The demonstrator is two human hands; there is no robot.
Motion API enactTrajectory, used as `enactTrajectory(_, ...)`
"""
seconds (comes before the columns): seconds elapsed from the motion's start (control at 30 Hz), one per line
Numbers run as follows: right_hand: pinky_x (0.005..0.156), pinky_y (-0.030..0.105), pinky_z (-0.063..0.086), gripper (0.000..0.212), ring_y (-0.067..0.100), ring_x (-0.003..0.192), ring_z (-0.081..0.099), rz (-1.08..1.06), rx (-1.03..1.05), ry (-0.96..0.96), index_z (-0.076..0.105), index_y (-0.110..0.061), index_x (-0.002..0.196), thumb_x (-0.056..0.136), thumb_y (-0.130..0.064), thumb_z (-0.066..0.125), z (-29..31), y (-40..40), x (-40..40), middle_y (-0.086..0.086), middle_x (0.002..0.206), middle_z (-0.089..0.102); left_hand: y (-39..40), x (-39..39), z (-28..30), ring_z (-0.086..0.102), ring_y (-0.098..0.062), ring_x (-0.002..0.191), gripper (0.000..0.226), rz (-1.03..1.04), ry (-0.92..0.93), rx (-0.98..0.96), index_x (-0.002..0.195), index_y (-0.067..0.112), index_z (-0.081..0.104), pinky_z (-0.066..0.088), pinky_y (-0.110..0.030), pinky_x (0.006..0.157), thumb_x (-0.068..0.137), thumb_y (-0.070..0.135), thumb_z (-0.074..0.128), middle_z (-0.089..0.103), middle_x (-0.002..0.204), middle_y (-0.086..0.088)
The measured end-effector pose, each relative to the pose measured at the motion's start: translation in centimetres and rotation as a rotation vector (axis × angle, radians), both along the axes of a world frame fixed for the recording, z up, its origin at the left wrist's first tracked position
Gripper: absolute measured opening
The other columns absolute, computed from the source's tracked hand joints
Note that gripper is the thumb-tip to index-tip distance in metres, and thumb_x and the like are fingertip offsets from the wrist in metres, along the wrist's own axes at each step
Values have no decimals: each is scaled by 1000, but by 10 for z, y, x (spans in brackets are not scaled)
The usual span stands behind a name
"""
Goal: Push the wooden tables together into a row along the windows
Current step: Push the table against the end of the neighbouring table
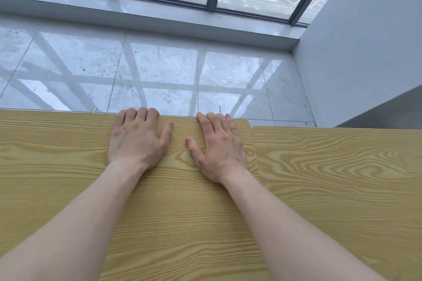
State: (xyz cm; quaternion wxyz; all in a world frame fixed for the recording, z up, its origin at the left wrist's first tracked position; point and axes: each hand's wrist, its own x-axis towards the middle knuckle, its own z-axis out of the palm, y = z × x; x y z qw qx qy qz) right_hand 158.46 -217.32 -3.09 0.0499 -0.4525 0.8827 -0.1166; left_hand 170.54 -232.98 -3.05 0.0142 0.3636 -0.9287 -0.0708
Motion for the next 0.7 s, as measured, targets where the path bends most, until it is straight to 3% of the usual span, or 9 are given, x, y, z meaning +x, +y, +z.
enactTrajectory(0.7,126,44,11,72,25,147,32,-16,18,14,35,-21,153,96,-64,30,0,10,15,4,154,44,12,11,1,50,-32,114,61,-11,-27,23,119,16,57,31,-47,108,97,61,22,63,115,-7)
